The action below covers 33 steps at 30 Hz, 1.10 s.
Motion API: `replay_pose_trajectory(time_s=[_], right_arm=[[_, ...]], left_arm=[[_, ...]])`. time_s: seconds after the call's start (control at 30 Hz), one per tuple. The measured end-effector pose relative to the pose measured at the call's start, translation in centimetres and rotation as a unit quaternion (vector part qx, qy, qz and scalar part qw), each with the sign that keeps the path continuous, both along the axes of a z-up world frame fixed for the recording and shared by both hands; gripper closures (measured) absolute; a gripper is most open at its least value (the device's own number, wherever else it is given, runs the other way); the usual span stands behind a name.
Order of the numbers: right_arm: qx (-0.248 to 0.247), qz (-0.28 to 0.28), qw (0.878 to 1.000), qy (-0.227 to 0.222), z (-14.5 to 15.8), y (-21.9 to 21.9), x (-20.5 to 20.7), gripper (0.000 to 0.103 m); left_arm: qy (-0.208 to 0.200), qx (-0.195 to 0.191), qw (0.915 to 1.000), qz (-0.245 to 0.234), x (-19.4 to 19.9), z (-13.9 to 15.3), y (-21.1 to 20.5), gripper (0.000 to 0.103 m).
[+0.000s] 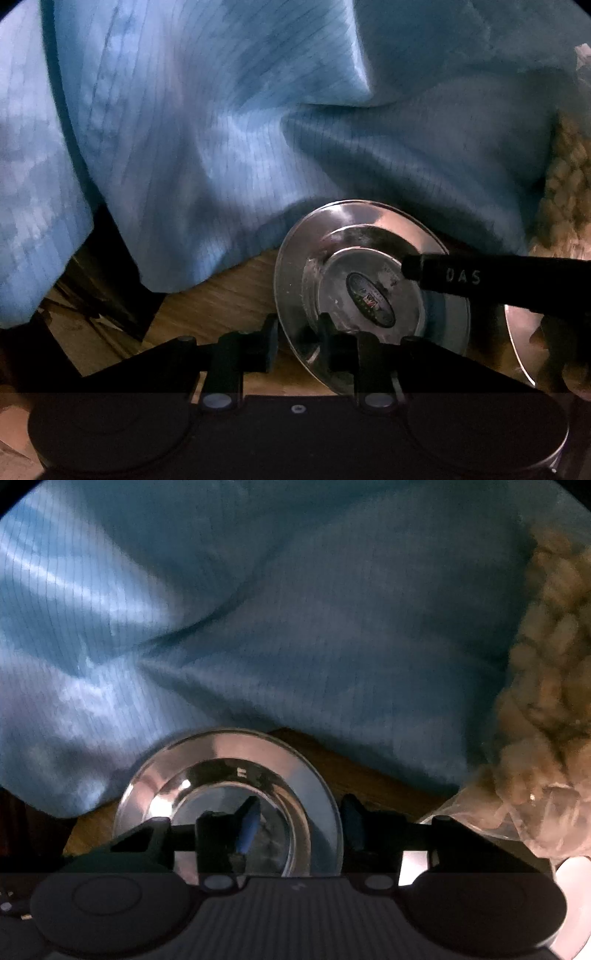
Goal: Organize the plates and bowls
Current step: 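Lift the small logo plate with both grippers and carry it over the stacked plates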
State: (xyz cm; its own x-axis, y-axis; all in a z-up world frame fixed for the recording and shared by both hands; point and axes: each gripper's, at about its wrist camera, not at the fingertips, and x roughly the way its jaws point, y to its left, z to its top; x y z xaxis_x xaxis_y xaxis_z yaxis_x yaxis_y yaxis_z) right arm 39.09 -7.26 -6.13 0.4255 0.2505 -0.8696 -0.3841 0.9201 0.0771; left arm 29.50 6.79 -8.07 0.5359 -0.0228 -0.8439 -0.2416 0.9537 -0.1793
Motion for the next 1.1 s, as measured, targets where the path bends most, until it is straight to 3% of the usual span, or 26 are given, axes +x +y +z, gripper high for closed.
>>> replay_pose_trajectory(time_s=[0.17, 0.23, 0.33, 0.67, 0.93, 1.1], right_arm=[[0.0, 0.02, 1.0, 0.013, -0.5, 0.1, 0.2, 0.052], [-0.004, 0.019, 1.0, 0.012, -0.4, 0.1, 0.2, 0.073], [0.019, 0.019, 0.999, 0.029, -0.3, -0.7, 0.5, 0.077], [0.065, 0.03, 0.997, 0.018, 2.3, -2.5, -2.5, 0.083], [0.105, 0.018, 0.994, 0.004, 6.3, -6.1, -5.6, 0.085], [0.112, 0.01, 0.994, 0.002, 6.7, -8.4, -7.5, 0.085]], left_arm=[[0.005, 0.003, 0.9999, 0.009, -0.4, -0.1, 0.0, 0.078], [0.006, 0.014, 0.9998, 0.016, -0.6, 0.0, 0.0, 0.078], [0.009, 0.001, 0.9994, 0.034, -1.0, 0.3, 0.4, 0.08], [-0.016, -0.006, 0.9972, 0.072, -3.2, 2.5, 1.1, 0.081], [-0.043, -0.018, 0.9972, 0.059, -6.5, 5.4, -0.5, 0.082], [-0.038, -0.026, 0.9983, 0.037, -8.3, 6.1, -2.4, 0.081]])
